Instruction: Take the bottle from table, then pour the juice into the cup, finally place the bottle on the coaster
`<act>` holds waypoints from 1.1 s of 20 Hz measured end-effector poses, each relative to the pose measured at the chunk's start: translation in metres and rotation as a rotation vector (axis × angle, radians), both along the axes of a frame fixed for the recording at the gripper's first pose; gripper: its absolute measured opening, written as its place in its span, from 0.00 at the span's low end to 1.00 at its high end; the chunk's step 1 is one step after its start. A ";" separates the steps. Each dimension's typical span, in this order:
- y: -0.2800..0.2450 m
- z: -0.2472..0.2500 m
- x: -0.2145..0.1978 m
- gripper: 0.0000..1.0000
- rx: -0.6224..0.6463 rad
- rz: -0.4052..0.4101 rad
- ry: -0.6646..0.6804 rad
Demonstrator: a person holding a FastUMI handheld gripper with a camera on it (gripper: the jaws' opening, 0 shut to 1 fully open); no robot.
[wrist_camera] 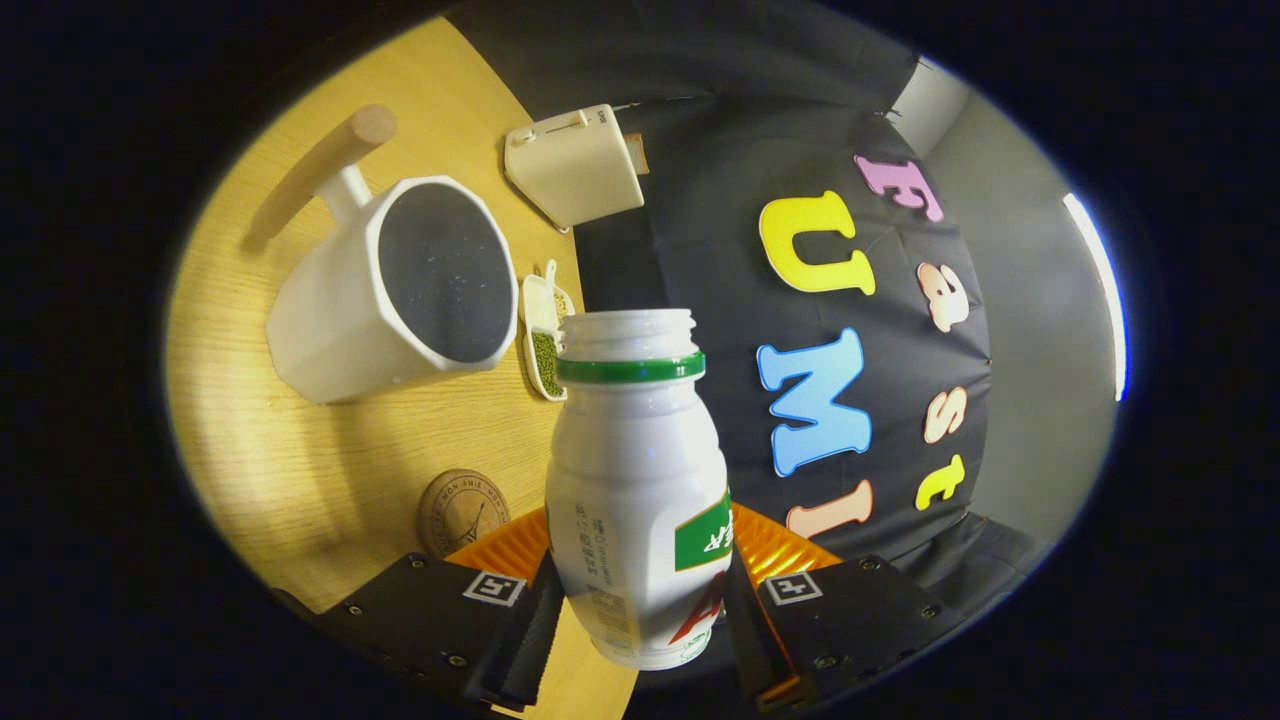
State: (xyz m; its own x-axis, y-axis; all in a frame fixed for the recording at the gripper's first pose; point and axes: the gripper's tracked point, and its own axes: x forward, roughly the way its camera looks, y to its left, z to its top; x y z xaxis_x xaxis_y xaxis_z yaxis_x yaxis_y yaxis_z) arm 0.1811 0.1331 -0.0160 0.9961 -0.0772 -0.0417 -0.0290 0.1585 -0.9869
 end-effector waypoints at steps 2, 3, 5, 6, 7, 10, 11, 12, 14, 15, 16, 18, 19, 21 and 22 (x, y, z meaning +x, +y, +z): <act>0.000 0.001 0.000 0.72 -0.014 0.002 0.003; 0.001 0.002 -0.001 0.72 -0.023 0.003 -0.002; 0.004 0.002 -0.002 0.72 -0.049 0.009 -0.012; 0.005 0.003 -0.002 0.72 -0.063 0.012 -0.014; 0.006 0.004 -0.003 0.72 -0.081 0.015 -0.018; 0.009 0.008 -0.004 0.72 -0.125 0.018 -0.034; 0.008 0.010 -0.005 0.72 -0.136 0.016 -0.044; 0.008 0.016 -0.005 0.72 -0.149 0.016 -0.061; 0.008 0.026 -0.004 0.72 -0.181 0.020 -0.081; 0.009 0.027 -0.005 0.72 -0.196 0.021 -0.087; 0.009 0.028 -0.004 0.72 -0.207 0.023 -0.091; 0.009 0.029 -0.004 0.72 -0.214 0.024 -0.092; 0.009 0.029 -0.005 0.72 -0.214 0.023 -0.091; 0.009 0.031 -0.005 0.72 -0.227 0.024 -0.098; 0.009 0.033 -0.004 0.72 -0.242 0.025 -0.105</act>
